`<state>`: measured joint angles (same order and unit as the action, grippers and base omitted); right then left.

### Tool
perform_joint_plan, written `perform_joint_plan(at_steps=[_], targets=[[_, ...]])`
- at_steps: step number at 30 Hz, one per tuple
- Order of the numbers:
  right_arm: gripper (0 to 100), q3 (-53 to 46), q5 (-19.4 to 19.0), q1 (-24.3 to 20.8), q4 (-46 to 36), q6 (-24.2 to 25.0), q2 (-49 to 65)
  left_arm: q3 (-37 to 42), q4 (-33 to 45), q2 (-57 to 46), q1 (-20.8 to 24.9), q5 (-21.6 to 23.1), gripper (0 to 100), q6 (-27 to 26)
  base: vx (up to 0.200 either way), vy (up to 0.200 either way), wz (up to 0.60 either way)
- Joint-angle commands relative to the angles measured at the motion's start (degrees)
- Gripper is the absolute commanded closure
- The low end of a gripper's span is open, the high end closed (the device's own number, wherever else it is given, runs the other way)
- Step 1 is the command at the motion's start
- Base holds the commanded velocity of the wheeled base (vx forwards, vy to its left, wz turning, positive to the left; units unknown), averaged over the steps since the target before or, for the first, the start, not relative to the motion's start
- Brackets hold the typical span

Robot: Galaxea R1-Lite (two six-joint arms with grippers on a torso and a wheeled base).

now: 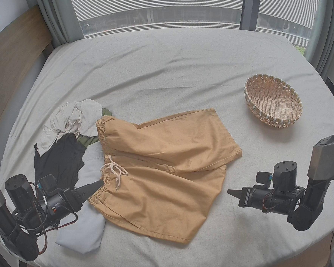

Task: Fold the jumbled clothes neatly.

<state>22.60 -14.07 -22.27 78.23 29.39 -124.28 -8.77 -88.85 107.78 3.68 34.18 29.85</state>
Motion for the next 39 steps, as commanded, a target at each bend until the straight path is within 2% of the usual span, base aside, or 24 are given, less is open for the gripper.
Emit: perform_joint_plan(at_steps=[1,5,6,8,9,11,14,18,26,27,36,39], targets=[[100,0.95,0.18,-0.14,-0.18,0.05,0.27,0.15,-0.01,-0.11,0.01,0.01,0,0.03,0.000,0.000,0.00],[100,2.54,0.09,0.04,-0.71,-0.12,-1.84,0.06,-0.01,-0.02,0.19,0.01,0,0.03,0.000,0.000,0.00],[0,3.94,0.18,0.21,-0.62,0.05,-2.46,-0.02,-0.01,-0.02,0.19,0.01,0,0.03,0.000,0.000,0.00],[0,4.47,0.27,0.21,-0.62,0.14,-2.63,-0.02,-0.01,-0.02,0.27,0.01,0,0.03,0.000,0.000,0.00],[0,5.70,2.11,-0.05,-0.71,0.23,-2.98,-0.02,-0.01,-0.11,0.36,0.01,0,-0.06,0.000,0.000,0.00],[0,6.58,3.08,-0.40,-0.80,0.14,-3.86,-0.02,-0.01,-0.11,0.36,0.01,0,-0.06,0.000,0.000,0.00],[0,9.39,3.26,-0.67,-1.32,0.23,-5.71,0.15,-0.01,-0.02,0.36,0.01,0,-0.06,0.000,0.000,0.00],[0,14.84,3.17,-0.84,-5.98,0.58,-7.73,0.24,0.08,0.15,0.19,-0.08,0,0.03,0.000,0.000,0.00],[0,18.62,3.35,-1.72,-7.91,2.16,-9.31,0.15,0.08,0.15,0.19,-0.08,0,0.03,0.000,0.000,0.00],[100,18.71,3.35,-1.72,-7.91,2.25,-9.40,0.15,0.08,0.15,0.19,-0.08,0,0.03,0.000,0.000,0.00],[100,16.33,3.35,-1.72,-6.77,3.57,-8.43,0.77,-0.01,0.06,0.10,-0.08,0,0.03,0.000,0.000,0.00],[100,10.97,3.08,-2.43,-3.43,5.15,-4.65,1.47,-0.01,0.06,-0.25,-0.08,0,0.03,0.000,0.000,0.00]])
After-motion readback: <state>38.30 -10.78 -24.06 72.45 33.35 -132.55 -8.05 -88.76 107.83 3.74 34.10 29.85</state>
